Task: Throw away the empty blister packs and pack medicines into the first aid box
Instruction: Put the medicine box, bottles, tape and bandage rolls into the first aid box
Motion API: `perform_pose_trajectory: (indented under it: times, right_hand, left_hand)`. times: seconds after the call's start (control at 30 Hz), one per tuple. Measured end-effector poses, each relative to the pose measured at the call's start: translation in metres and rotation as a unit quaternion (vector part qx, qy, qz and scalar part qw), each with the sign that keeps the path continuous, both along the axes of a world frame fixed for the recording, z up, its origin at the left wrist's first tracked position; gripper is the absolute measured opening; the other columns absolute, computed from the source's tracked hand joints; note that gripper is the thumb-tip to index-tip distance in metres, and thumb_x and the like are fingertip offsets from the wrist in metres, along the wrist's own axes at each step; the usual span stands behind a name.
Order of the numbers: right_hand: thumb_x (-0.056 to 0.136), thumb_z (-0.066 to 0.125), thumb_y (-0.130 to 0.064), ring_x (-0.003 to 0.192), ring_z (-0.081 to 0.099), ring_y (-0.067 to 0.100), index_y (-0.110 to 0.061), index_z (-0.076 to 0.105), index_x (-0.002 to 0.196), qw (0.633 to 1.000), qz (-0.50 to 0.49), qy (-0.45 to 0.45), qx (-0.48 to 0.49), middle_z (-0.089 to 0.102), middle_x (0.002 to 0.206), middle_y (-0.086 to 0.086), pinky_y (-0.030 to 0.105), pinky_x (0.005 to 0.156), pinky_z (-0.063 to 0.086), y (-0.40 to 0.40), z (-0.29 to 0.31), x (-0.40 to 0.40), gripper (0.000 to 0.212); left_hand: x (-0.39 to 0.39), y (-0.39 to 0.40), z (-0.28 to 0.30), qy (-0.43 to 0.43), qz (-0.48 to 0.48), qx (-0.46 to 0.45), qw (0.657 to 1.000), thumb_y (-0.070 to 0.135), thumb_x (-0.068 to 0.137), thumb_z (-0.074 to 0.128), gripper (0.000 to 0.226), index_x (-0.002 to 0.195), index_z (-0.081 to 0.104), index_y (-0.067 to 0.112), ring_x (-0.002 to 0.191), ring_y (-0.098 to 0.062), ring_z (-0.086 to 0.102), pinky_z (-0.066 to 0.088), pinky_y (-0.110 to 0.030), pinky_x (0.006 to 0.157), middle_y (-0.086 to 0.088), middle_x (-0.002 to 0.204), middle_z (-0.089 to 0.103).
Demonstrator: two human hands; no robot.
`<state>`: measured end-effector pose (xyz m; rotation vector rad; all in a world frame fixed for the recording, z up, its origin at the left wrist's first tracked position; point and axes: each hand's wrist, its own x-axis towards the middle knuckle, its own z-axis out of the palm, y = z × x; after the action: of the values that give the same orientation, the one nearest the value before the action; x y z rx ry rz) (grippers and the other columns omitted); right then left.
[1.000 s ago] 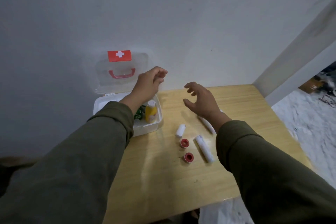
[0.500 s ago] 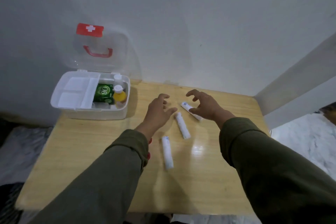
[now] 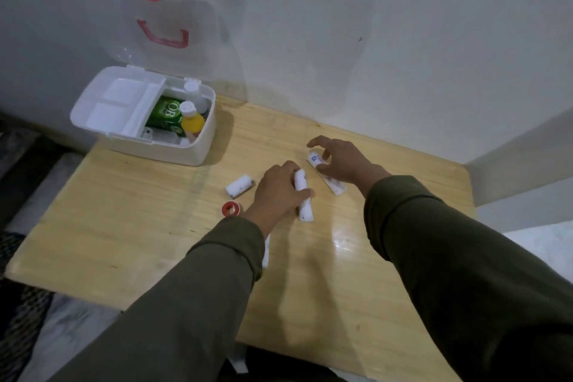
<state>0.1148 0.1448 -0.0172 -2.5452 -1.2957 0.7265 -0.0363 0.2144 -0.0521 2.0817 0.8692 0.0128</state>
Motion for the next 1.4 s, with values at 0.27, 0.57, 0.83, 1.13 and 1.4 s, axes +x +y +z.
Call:
perform_pose_trajectory:
  times: [0.27, 0.57, 0.83, 1.13, 1.4]
  right_hand:
    - [0.085, 0.057, -0.018, 0.087, 0.053, 0.02, -0.029, 0.05, 0.125, 0.999, -0.022, 0.021, -0.023, 0.062, 0.112, 0.009, 0.028, 0.072, 0.041, -0.001, -0.007, 0.001, 0.042]
    - [0.083, 0.062, -0.014, 0.081, 0.056, 0.025, -0.018, 0.045, 0.116, 0.996, -0.065, 0.044, 0.045, 0.059, 0.098, 0.012, 0.034, 0.069, 0.049, -0.002, 0.022, -0.009, 0.038]
    - [0.077, 0.064, -0.01, 0.074, 0.055, 0.025, -0.016, 0.047, 0.105, 0.974, -0.132, 0.015, 0.182, 0.058, 0.091, 0.01, 0.026, 0.059, 0.045, 0.023, 0.075, -0.045, 0.033]
    - [0.079, 0.063, -0.01, 0.075, 0.062, 0.027, -0.017, 0.044, 0.105, 0.933, -0.203, -0.022, 0.297, 0.056, 0.09, 0.006, 0.034, 0.057, 0.052, 0.078, 0.114, -0.131, 0.032]
    - [0.079, 0.066, -0.008, 0.077, 0.064, 0.027, -0.014, 0.044, 0.106, 0.901, -0.246, -0.029, 0.357, 0.055, 0.094, 0.004, 0.034, 0.068, 0.056, 0.132, 0.113, -0.191, 0.035]
  left_hand:
    - [0.006, 0.005, 0.007, 0.01, 0.036, 0.003, 0.999, 0.027, 0.079, 0.07, 0.04, 0.114, 0.055, 0.019, 0.102, -0.022, 0.059, 0.04, -0.025, 0.076, -0.003, 0.106, 0.068]
    - [0.0, 0.03, 0.035, -0.065, 0.069, -0.056, 0.994, 0.018, 0.079, 0.07, 0.035, 0.111, 0.056, 0.023, 0.087, -0.015, 0.061, 0.044, -0.022, 0.076, -0.001, 0.091, 0.064]
    - [-0.018, 0.081, 0.093, -0.145, 0.01, 0.0, 0.989, 0.013, 0.081, 0.065, 0.032, 0.109, 0.055, 0.025, 0.092, -0.015, 0.065, 0.052, -0.028, 0.082, -0.002, 0.099, 0.068]
    - [-0.085, 0.157, 0.144, -0.202, -0.032, 0.038, 0.978, 0.011, 0.084, 0.067, 0.032, 0.109, 0.054, 0.026, 0.087, -0.01, 0.061, 0.047, -0.017, 0.067, 0.005, 0.102, 0.062]
    - [-0.128, 0.212, 0.147, -0.205, -0.056, 0.045, 0.976, 0.012, 0.082, 0.07, 0.032, 0.105, 0.053, 0.027, 0.094, -0.013, 0.061, 0.049, -0.019, 0.075, 0.0, 0.113, 0.065]
